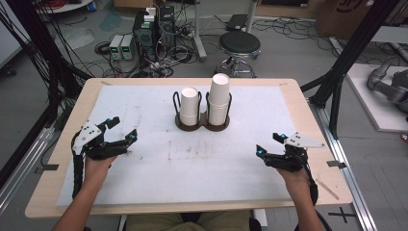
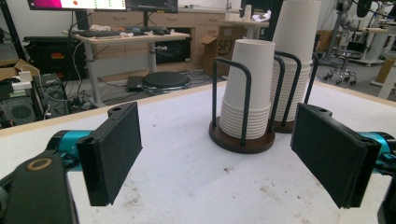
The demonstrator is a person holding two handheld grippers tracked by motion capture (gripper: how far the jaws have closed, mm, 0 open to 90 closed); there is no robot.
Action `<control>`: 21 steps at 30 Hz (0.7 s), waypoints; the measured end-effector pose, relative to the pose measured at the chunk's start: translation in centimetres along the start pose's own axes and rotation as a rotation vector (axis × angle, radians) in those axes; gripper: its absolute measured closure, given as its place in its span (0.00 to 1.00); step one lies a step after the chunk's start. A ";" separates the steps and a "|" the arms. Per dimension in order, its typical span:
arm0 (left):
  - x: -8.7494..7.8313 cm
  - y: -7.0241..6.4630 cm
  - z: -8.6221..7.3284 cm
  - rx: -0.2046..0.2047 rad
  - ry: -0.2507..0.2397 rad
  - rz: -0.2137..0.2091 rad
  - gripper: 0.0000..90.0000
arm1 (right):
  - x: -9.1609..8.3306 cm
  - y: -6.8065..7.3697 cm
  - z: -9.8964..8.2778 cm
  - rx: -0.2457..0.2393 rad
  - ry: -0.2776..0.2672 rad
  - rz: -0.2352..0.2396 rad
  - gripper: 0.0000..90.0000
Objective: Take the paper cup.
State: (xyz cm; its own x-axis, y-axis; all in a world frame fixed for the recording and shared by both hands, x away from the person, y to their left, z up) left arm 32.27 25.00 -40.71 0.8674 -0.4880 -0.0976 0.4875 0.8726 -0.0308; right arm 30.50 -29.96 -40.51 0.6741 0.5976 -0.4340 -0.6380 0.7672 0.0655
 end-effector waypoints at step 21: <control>-0.3 -0.2 -0.3 -0.011 0.008 -0.006 0.18 | 0.7 1.0 2.2 -0.002 -0.034 0.053 0.21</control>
State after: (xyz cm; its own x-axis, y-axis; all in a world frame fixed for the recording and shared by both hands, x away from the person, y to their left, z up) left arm 31.88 25.02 -40.93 0.8636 -0.4930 -0.1057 0.4914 0.8699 -0.0427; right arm 31.14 -28.31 -38.79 0.6516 0.6451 -0.3990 -0.6739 0.7338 0.0860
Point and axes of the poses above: each handheld gripper's, and its own axes: x roughly forward along the jaws, z roughly out of its top, y roughly to its left, the point moved 1 cm from there along x, roughly forward along the jaws, and after that the axes turned 6 degrees about z, right-handed, at the moved point
